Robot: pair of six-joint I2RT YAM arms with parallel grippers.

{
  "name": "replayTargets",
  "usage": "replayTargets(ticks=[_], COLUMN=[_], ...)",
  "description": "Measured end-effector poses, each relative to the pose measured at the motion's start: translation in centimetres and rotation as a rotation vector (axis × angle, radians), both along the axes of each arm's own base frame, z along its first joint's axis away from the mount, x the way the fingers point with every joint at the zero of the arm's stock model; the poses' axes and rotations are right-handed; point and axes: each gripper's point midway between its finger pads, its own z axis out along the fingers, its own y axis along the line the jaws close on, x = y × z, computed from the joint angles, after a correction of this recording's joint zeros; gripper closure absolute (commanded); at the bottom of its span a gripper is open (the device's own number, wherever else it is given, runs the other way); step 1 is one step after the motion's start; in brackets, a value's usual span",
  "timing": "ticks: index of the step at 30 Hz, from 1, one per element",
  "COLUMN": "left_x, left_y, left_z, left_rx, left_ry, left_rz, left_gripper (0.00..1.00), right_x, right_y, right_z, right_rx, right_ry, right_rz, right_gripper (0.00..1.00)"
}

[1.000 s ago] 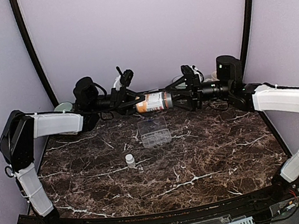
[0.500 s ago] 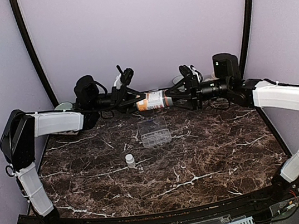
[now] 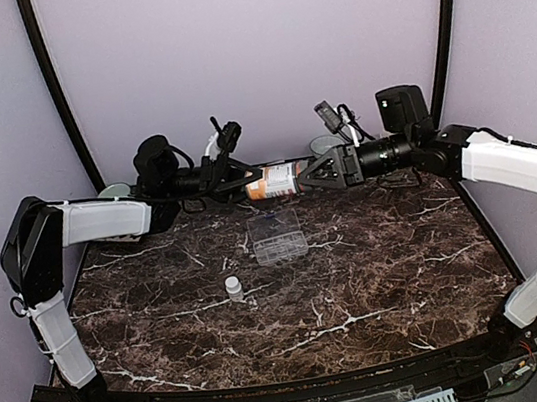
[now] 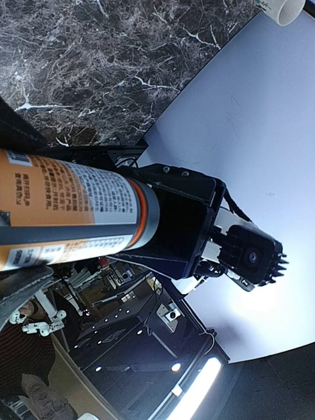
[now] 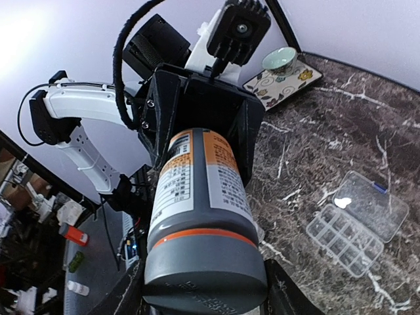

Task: Sort the pills into containers
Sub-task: Unscrew the lid of the pill bottle.

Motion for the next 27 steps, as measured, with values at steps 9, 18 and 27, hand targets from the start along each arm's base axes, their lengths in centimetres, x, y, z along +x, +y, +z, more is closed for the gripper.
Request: replayTargets(ticks=[9,18,27], left_x=[-0.5,0.3,0.3], left_y=[-0.7,-0.6,-0.1], left_z=[-0.4,-0.8,-0.4], left_rx=[0.01,0.021,0.012], left_ry=[0.025,0.066,0.054], left_rz=[-0.014,0.012,-0.004], left_gripper=[0.92,0.92,0.93], right_x=[-0.7,0.6,2.6], right_y=[-1.1,-1.8,-3.5], right_z=[-1.0,-1.2,-3.1], right_rx=[-0.042,-0.084,-0.185], right_ry=[-0.312,-0.457,-0.49], right_rz=[0.001,-0.063,-0.169], right_gripper=[0.67,0.66,0.65])
